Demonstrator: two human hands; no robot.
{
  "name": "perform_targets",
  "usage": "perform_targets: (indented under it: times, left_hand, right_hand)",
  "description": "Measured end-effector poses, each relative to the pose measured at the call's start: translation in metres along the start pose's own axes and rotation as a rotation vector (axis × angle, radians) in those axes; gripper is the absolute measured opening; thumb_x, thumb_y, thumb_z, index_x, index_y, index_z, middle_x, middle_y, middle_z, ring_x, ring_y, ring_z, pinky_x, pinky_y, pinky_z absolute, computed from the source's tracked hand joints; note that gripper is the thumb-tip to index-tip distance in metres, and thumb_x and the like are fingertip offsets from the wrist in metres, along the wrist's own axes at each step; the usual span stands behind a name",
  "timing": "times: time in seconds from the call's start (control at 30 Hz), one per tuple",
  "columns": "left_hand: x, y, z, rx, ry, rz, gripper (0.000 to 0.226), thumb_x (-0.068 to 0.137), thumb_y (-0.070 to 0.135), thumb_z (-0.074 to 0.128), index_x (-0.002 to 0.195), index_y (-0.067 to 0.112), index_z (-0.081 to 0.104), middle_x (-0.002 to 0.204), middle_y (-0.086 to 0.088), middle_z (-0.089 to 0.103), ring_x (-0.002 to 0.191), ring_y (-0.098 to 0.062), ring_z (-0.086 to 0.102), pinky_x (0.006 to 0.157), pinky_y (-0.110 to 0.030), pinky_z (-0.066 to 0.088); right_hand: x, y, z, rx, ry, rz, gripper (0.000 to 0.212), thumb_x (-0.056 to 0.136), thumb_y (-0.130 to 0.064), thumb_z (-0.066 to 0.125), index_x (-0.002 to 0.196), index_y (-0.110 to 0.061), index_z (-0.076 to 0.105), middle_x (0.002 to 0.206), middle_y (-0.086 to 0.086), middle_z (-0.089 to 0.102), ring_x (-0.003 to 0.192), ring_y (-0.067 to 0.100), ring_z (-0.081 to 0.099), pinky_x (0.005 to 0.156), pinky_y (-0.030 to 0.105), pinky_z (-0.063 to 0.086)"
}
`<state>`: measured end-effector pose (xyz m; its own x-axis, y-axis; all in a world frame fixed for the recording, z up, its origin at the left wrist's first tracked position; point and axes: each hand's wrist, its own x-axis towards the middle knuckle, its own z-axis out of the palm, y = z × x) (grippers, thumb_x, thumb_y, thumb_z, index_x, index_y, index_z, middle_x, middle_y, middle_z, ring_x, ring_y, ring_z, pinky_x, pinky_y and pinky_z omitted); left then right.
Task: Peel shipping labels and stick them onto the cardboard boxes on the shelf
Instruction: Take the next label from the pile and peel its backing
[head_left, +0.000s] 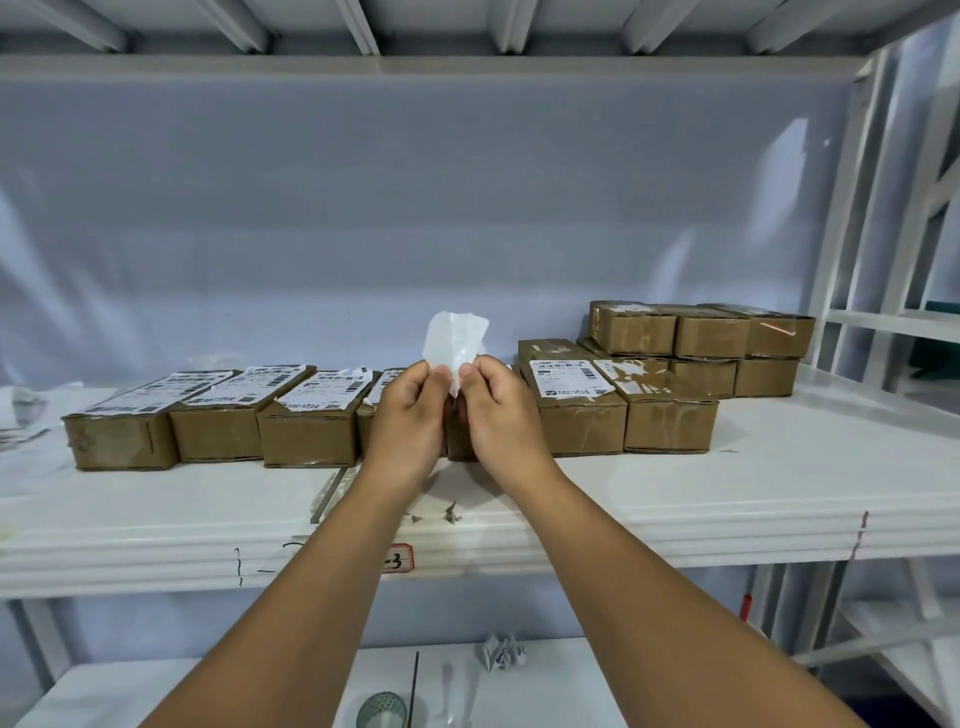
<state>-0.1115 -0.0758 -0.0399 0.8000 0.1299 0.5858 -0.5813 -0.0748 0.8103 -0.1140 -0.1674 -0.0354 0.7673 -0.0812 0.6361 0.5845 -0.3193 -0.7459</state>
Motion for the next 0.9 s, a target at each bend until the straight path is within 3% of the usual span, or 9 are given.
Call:
perform_targets:
  times: [0.2, 0.33, 0.5, 0.63, 0.77, 0.87, 0.9]
  left_hand:
    - [0.001, -0.001, -0.003, -0.119, -0.012, -0.037, 0.033, 0.096, 0.016, 0.044, 0.063, 0.014, 0.050, 0.053, 0.003, 0.042, 0.054, -0.011, 0.037, 0.058, -0.031, 0.030]
    - [0.000, 0.003, -0.002, -0.236, 0.045, -0.090, 0.038, 0.096, 0.008, 0.040, 0.060, 0.015, 0.050, 0.048, 0.008, 0.037, 0.051, -0.009, 0.033, 0.051, -0.025, 0.027]
    - [0.001, 0.009, 0.000, -0.316, 0.073, -0.140, 0.034, 0.095, 0.004, 0.039, 0.063, 0.012, 0.050, 0.053, 0.002, 0.039, 0.044, -0.005, 0.034, 0.045, -0.020, 0.026]
    - [0.001, 0.007, -0.002, -0.207, 0.131, -0.103, 0.031, 0.092, 0.010, 0.045, 0.061, 0.011, 0.048, 0.053, 0.002, 0.041, 0.047, -0.007, 0.036, 0.053, -0.027, 0.029]
    - [-0.004, 0.007, -0.001, -0.050, 0.067, 0.002, 0.044, 0.085, 0.053, 0.056, 0.064, 0.014, 0.051, 0.055, 0.006, 0.047, 0.054, -0.009, 0.044, 0.054, -0.023, 0.037]
    - [-0.004, 0.002, 0.000, 0.030, 0.105, 0.039, 0.043, 0.091, 0.047, 0.053, 0.064, 0.013, 0.051, 0.056, 0.001, 0.049, 0.055, -0.016, 0.045, 0.056, -0.030, 0.038]
    - [-0.003, 0.000, -0.001, 0.071, 0.140, 0.055, 0.041, 0.095, 0.040, 0.050, 0.064, 0.013, 0.051, 0.057, -0.002, 0.049, 0.056, -0.018, 0.044, 0.056, -0.032, 0.037]
  right_hand:
    - [0.004, 0.002, -0.002, 0.313, -0.031, 0.144, 0.037, 0.096, -0.009, 0.045, 0.059, -0.014, 0.045, 0.043, -0.007, 0.041, 0.042, 0.004, 0.035, 0.051, 0.023, 0.030]
    - [0.005, 0.001, -0.003, 0.430, -0.061, 0.173, 0.036, 0.095, -0.005, 0.044, 0.060, -0.012, 0.046, 0.040, -0.008, 0.040, 0.040, 0.005, 0.033, 0.047, 0.021, 0.028]
    - [0.005, -0.002, -0.006, 0.531, -0.051, 0.215, 0.033, 0.093, -0.002, 0.043, 0.061, -0.010, 0.046, 0.039, -0.007, 0.038, 0.037, 0.007, 0.032, 0.042, 0.018, 0.025]
    - [0.003, 0.001, -0.003, 0.354, -0.025, 0.092, 0.035, 0.092, -0.007, 0.046, 0.058, -0.014, 0.046, 0.040, -0.009, 0.040, 0.044, 0.010, 0.036, 0.048, 0.026, 0.028]
    - [0.000, 0.004, 0.003, 0.187, -0.066, -0.029, 0.029, 0.080, -0.026, 0.044, 0.052, -0.021, 0.045, 0.049, -0.007, 0.043, 0.054, 0.014, 0.039, 0.056, 0.032, 0.033]
    - [-0.003, 0.003, 0.002, 0.298, -0.078, -0.020, 0.032, 0.083, -0.027, 0.045, 0.059, -0.007, 0.048, 0.051, -0.001, 0.044, 0.049, 0.011, 0.038, 0.050, 0.028, 0.032]
    - [-0.003, 0.002, 0.002, 0.324, -0.095, -0.027, 0.035, 0.088, -0.027, 0.047, 0.058, -0.011, 0.048, 0.048, -0.005, 0.045, 0.045, 0.008, 0.039, 0.047, 0.025, 0.033]
